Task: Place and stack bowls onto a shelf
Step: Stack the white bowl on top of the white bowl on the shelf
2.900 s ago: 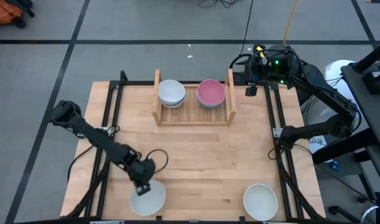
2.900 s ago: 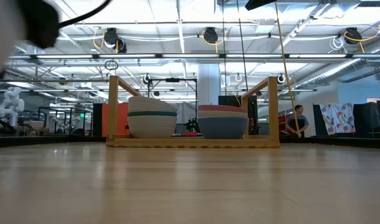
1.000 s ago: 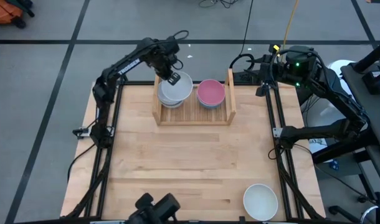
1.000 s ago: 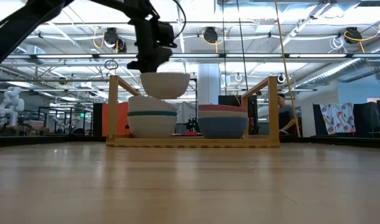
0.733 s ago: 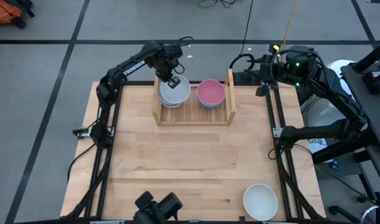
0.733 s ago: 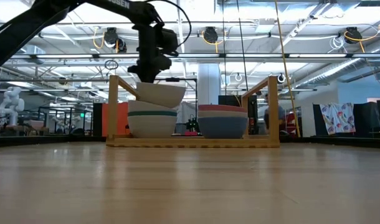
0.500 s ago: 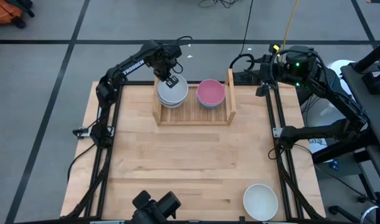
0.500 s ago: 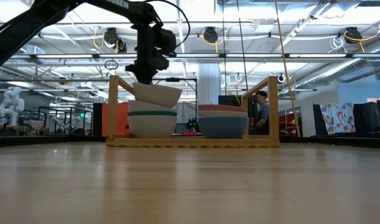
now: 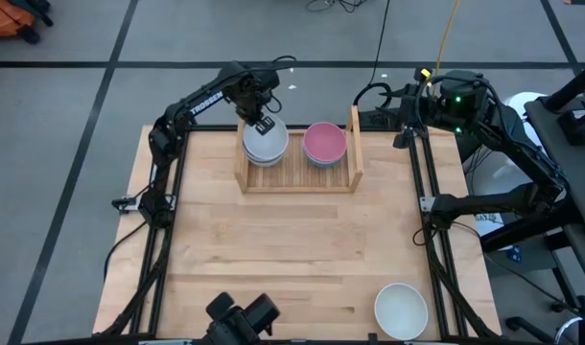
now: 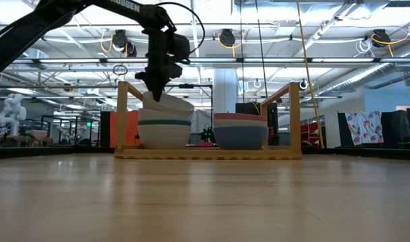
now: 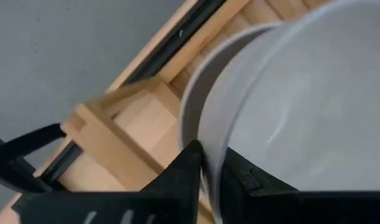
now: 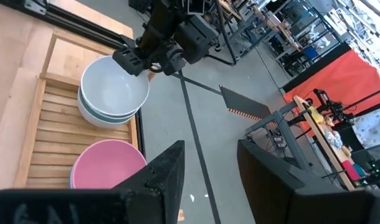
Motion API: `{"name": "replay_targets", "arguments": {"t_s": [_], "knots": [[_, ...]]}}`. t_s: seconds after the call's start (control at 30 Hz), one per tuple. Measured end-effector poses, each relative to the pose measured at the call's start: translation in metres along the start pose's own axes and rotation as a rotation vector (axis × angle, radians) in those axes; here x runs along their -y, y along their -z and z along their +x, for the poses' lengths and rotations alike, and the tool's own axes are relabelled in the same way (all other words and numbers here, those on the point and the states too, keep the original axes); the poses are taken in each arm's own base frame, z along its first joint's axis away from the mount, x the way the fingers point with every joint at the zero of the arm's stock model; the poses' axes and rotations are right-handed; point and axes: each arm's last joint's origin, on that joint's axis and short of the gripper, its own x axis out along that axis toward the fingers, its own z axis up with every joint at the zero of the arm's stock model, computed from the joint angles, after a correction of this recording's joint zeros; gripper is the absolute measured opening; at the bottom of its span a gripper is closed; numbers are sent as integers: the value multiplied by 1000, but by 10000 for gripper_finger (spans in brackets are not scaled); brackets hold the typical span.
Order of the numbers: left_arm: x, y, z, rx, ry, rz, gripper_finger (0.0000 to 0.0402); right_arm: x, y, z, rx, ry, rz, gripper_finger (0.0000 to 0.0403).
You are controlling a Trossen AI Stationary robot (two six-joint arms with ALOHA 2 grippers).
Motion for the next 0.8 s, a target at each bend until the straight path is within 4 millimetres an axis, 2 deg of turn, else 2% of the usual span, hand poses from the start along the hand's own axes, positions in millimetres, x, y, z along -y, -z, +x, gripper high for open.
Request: {"name": "replay_targets", "arguments": {"t_s": [0.37,0.53,0.8], "knots": [[3,-4,-3,63,4,26,56,0,0,0,0,0,0,141],[4,-3,-19,81,7,11,57,0,0,0,0,0,-1,141],[6,-7,-51,224,20,9,57,0,0,0,-1,0,-2,141]]}}
